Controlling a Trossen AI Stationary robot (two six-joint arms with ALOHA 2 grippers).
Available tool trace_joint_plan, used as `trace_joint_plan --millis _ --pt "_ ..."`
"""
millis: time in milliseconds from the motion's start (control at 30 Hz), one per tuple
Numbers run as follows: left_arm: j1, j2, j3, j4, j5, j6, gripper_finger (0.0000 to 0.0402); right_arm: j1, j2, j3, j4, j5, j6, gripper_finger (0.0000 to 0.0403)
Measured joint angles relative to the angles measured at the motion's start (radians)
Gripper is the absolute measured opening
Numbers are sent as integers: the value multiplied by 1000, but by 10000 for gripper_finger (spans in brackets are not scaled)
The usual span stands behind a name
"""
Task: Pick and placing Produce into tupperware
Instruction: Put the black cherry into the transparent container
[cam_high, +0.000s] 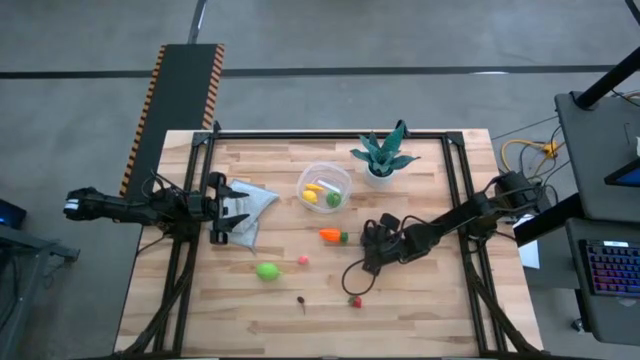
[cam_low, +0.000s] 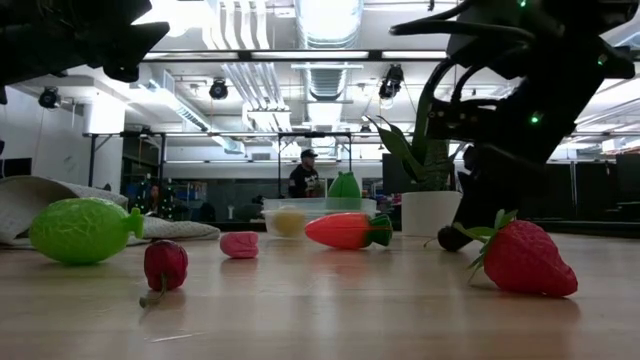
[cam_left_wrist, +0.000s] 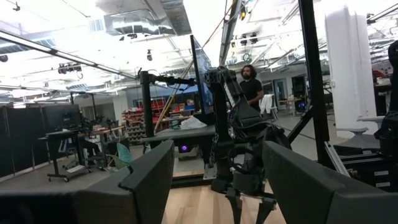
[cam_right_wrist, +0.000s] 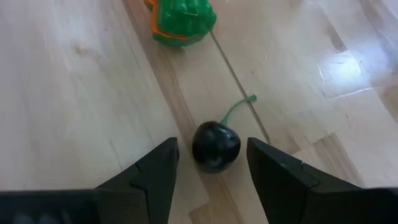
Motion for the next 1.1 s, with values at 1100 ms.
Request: trace_joint_plan --millis 1100 --pt "0 0 -1 0 -1 0 231 -27 -4 2 -4 -6 7 87"
